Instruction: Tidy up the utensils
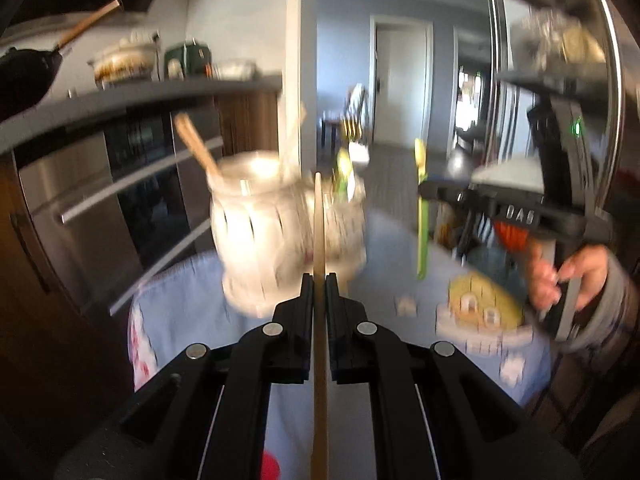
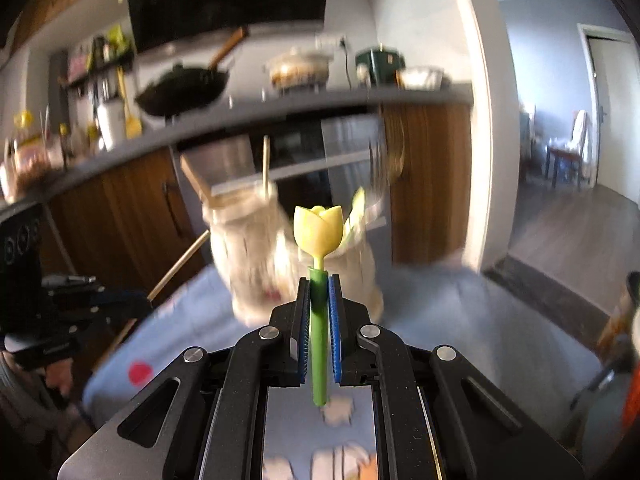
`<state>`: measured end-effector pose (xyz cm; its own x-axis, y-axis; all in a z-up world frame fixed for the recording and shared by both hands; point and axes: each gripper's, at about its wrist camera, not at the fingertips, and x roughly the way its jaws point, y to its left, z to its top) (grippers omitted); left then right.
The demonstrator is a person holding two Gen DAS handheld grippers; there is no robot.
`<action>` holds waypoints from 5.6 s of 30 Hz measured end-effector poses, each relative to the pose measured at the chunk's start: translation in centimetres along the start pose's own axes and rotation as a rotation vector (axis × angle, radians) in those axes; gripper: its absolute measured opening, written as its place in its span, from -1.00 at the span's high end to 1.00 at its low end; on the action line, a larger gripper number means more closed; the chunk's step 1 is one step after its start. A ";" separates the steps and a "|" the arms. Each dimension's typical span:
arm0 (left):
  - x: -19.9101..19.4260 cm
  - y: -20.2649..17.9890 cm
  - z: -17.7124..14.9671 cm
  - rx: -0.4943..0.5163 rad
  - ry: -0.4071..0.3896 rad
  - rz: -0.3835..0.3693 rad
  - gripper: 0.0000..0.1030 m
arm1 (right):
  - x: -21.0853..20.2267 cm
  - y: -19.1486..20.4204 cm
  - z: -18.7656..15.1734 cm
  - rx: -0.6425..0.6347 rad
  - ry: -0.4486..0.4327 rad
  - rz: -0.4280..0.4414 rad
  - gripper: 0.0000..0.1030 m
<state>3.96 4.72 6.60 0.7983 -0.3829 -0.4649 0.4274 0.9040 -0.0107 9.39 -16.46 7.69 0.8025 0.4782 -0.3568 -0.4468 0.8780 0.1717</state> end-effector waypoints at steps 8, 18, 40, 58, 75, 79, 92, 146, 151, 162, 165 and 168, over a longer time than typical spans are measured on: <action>0.4 2.5 5.4 -0.109 -0.248 -0.006 0.88 | 1.4 0.1 4.5 0.034 -0.158 0.022 0.80; 2.5 3.8 10.3 -0.168 -0.408 -0.004 0.88 | 2.4 -0.6 6.7 0.054 -0.254 0.011 0.80; 6.9 0.4 9.6 0.027 -0.438 0.177 0.88 | 6.8 -1.5 3.4 0.019 -0.112 0.023 0.80; 6.0 2.0 4.8 -0.153 -0.247 0.121 0.83 | 8.7 -1.2 1.4 -0.005 0.049 0.022 0.80; 2.8 0.4 0.9 -0.103 -0.193 0.208 -0.63 | 3.2 -0.9 -0.9 -0.052 0.031 -0.024 -0.46; 2.2 0.2 -0.5 -0.070 -0.176 0.250 -0.80 | 1.7 -0.6 -2.0 -0.081 0.019 -0.042 -0.75; 1.9 0.6 -3.0 -0.025 -0.200 0.298 -0.89 | -0.7 -0.4 -3.9 -0.109 -0.143 -0.118 -0.90; 1.5 0.8 -3.3 -0.032 -0.224 0.275 -0.89 | -0.2 2.1 -4.8 -0.227 -0.139 -0.131 -0.90; 1.5 0.8 -3.2 -0.032 -0.223 0.275 -0.89 | -0.2 2.1 -4.7 -0.225 -0.137 -0.131 -0.90; 1.6 0.8 -3.3 -0.032 -0.222 0.275 -0.89 | -0.2 2.0 -4.7 -0.225 -0.136 -0.131 -0.90; 1.6 0.8 -3.3 -0.033 -0.222 0.275 -0.89 | -0.2 2.1 -4.8 -0.226 -0.138 -0.131 -0.90; 1.6 0.8 -3.3 -0.032 -0.222 0.275 -0.89 | -0.2 2.1 -4.8 -0.225 -0.137 -0.131 -0.90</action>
<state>4.19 5.43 2.97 0.9559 -0.1534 -0.2504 0.1730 0.9832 0.0582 6.46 -14.81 3.74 0.8983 0.3729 -0.2324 -0.4000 0.9129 -0.0813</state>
